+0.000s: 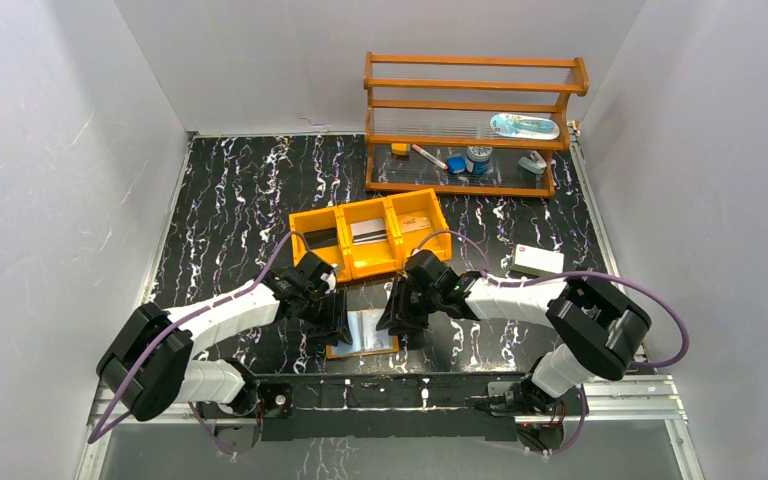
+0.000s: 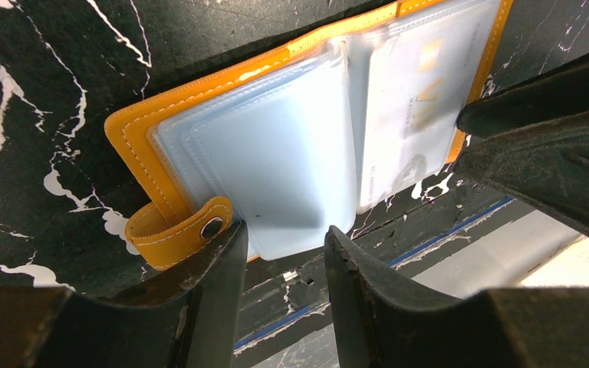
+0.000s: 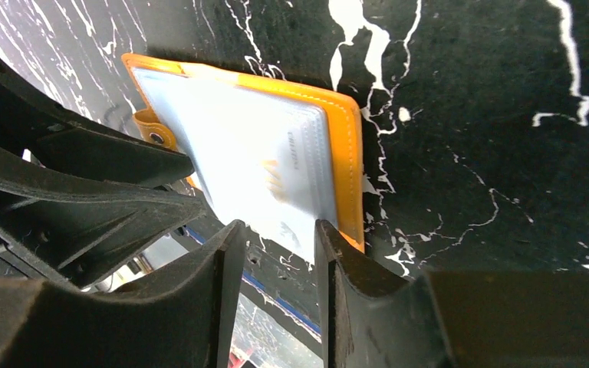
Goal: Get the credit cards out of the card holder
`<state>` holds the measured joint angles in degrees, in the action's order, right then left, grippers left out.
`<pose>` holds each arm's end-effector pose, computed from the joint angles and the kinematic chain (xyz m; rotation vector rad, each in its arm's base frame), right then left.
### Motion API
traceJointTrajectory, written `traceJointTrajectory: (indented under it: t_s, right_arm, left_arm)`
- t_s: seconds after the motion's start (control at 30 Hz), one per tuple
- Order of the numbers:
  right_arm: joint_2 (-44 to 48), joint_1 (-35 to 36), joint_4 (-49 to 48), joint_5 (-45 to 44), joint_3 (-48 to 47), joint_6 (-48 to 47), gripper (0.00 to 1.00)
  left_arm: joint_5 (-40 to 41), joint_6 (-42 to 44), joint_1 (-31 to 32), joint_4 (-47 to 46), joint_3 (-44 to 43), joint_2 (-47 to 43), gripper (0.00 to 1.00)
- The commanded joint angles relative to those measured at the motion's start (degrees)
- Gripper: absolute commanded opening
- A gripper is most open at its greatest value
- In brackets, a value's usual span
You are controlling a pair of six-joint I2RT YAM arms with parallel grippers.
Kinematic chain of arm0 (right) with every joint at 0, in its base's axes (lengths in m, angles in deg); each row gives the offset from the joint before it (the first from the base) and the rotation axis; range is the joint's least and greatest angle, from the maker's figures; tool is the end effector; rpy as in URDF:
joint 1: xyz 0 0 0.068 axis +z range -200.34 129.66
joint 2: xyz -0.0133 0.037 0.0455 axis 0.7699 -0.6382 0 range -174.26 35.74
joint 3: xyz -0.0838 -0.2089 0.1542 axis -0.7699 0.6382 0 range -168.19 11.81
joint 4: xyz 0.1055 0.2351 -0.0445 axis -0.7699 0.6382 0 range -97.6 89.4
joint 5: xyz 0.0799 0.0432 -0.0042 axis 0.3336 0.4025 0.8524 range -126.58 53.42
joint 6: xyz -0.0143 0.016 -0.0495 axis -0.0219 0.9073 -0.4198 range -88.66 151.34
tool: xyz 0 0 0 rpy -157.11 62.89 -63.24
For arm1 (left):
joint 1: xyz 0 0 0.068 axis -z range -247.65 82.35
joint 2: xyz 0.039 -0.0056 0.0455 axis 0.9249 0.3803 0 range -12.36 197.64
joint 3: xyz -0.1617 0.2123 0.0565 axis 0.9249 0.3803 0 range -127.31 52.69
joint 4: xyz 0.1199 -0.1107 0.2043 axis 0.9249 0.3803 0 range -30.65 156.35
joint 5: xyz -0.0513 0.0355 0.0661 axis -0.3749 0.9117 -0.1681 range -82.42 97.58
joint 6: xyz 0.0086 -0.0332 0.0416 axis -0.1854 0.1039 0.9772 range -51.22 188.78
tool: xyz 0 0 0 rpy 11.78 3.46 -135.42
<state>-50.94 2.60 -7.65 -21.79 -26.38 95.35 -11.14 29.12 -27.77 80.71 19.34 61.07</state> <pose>0.1639 0.2320 0.1522 0.1314 2.7710 1.0845 0.1633 -0.1513 0.1600 0.1252 2.8492 -0.8249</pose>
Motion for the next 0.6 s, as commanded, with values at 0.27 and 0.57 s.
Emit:
traceJointTrajectory:
  t_s: [0.27, 0.57]
  right_arm:
    - [-1.35, 0.22, 0.34, 0.12, -2.45, -1.65, 0.46]
    - [-0.82, 0.21, -3.79, 2.86, -2.38, -1.62, 0.41]
  left_arm:
    - [0.14, 0.14, 0.11, 0.78, 1.0, 1.06, 0.4]
    - [-0.31, 0.35, 0.11, 0.43, 0.82, 1.94, 0.4]
